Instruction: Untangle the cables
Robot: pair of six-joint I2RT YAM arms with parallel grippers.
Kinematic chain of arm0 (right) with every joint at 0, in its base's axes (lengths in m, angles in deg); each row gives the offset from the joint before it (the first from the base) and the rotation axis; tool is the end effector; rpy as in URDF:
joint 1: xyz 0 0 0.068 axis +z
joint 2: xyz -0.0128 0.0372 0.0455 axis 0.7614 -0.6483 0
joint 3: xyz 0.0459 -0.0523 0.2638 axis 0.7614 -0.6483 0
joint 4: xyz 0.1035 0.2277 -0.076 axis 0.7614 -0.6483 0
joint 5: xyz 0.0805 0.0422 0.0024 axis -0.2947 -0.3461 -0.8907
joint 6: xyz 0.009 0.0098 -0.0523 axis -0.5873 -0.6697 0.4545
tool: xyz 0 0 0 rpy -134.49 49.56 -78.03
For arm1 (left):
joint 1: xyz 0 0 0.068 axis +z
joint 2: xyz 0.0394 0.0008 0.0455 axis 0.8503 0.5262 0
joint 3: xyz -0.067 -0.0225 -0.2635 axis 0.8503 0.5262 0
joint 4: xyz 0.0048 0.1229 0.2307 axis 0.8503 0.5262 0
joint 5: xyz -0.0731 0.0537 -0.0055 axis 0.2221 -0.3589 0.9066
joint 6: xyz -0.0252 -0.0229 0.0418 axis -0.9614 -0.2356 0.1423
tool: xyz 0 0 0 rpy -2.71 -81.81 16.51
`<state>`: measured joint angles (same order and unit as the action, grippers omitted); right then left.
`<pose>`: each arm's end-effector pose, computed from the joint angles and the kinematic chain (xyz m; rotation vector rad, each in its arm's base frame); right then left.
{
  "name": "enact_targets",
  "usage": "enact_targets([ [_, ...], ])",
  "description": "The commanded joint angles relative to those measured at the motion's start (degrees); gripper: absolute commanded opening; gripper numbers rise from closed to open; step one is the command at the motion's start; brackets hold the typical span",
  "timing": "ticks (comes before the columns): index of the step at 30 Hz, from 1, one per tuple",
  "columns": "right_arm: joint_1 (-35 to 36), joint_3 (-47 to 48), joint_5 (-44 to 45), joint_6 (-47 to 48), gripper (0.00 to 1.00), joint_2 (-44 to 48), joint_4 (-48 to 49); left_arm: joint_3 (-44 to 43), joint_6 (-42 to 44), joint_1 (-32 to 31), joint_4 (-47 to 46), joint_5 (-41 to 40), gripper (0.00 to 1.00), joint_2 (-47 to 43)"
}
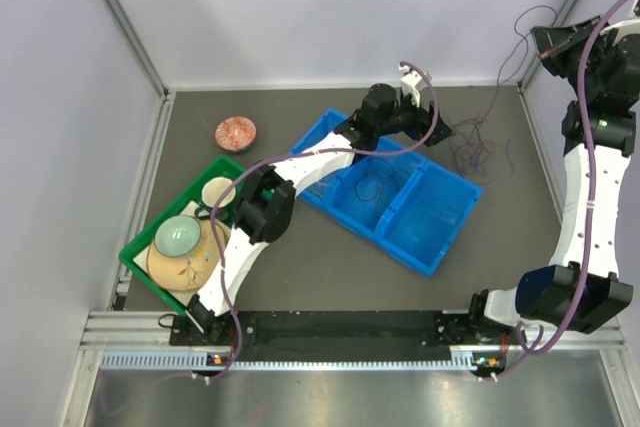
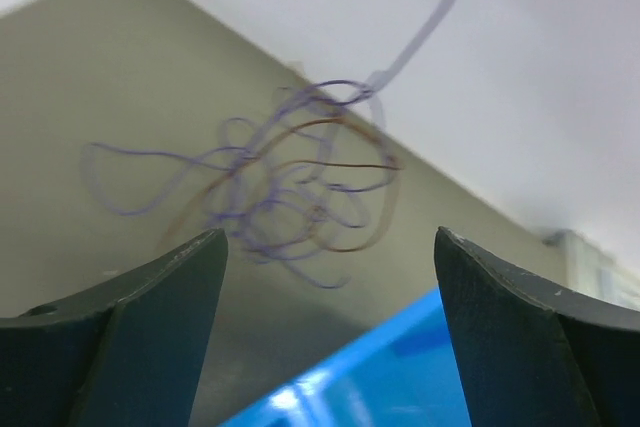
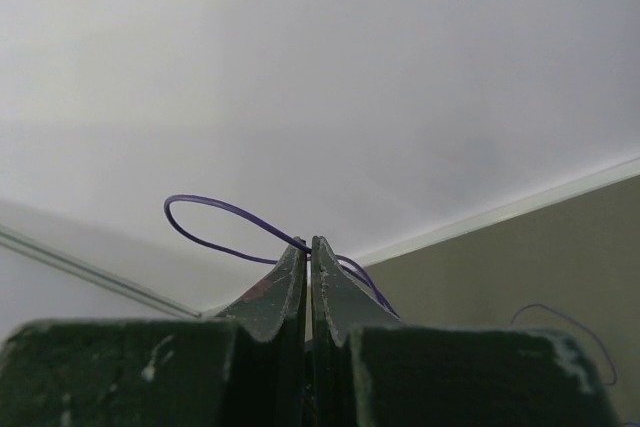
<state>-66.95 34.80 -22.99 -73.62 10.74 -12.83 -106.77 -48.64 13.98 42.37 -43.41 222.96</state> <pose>0.2809 -0.0739 0.4997 0.4618 1.4401 0.6415 0.3962 -0.4087 0.2785 0.6864 1.6560 -1.2746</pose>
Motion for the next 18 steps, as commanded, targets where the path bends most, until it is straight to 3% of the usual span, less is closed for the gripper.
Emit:
enact_targets([
  [1, 0.40, 2.65, -0.61, -0.54, 0.00, 0.44, 2.23, -5.06, 11.73, 0.41, 3.50, -7.38, 0.91, 1.25],
  [5, 0.40, 2.65, -0.88, -0.81, 0.00, 0.61, 2.49, -8.66, 16.05, 0.33, 6.25, -9.05, 0.96, 5.21],
  [18, 0.40, 2.03, -1.75, -1.16, 0.00, 0.97, 2.93, -12.01, 8.85, 0.24, 2.47, -4.13, 0.96, 12.60],
])
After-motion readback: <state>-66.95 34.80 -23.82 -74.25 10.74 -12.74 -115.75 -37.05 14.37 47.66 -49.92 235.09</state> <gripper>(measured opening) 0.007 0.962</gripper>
